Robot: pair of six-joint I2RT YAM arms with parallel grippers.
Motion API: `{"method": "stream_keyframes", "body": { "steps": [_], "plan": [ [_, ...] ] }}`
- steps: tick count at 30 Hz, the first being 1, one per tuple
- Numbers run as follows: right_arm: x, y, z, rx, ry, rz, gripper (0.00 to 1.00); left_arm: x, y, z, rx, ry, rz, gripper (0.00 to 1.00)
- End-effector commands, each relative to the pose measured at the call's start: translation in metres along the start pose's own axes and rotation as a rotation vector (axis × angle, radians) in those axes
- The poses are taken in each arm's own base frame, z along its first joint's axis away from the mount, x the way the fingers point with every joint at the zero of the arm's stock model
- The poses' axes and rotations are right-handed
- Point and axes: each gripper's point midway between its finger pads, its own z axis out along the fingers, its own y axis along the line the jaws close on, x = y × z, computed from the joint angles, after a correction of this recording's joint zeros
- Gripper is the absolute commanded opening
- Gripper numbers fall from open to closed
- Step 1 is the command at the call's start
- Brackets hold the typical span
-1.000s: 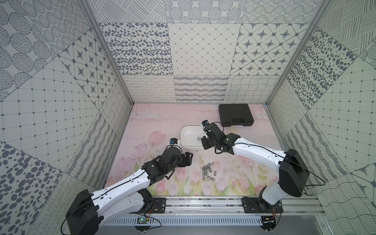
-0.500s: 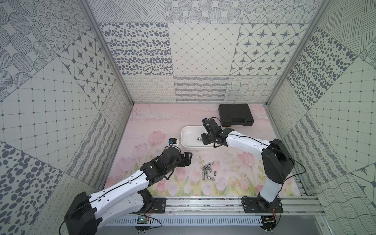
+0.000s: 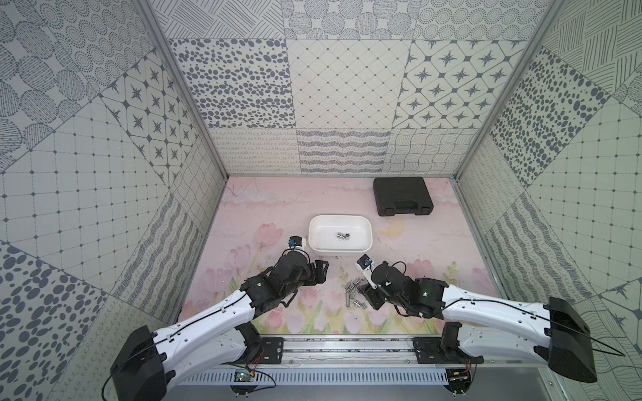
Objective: Put the socket on the desktop into the storage box
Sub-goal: Pick up the socket head from the center of the board.
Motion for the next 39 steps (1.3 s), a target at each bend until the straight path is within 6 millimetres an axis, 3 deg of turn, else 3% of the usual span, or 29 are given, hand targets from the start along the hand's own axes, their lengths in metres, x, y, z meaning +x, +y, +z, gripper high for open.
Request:
{"method": "stream_keyframes", "body": {
  "steps": [1,4,11,20,39],
  "plan": [
    [0.008,0.008,0.007,0.018,-0.005,0.018,0.45,-0.003,0.004,0.002,-0.032,-0.013,0.012,0.91],
    [0.011,0.027,0.012,0.018,0.015,-0.071,0.44,-0.003,0.006,0.005,-0.044,-0.009,0.018,0.91],
    [0.018,0.038,0.033,0.095,0.088,-0.170,0.43,0.000,0.003,0.009,-0.041,0.013,0.019,0.91],
    [0.014,0.040,0.040,0.107,0.086,-0.197,0.39,0.001,0.001,0.009,-0.031,0.018,0.014,0.91],
    [0.027,0.047,0.048,0.067,0.136,-0.205,0.32,0.001,0.000,0.007,-0.020,0.022,0.005,0.91]
  ]
}}
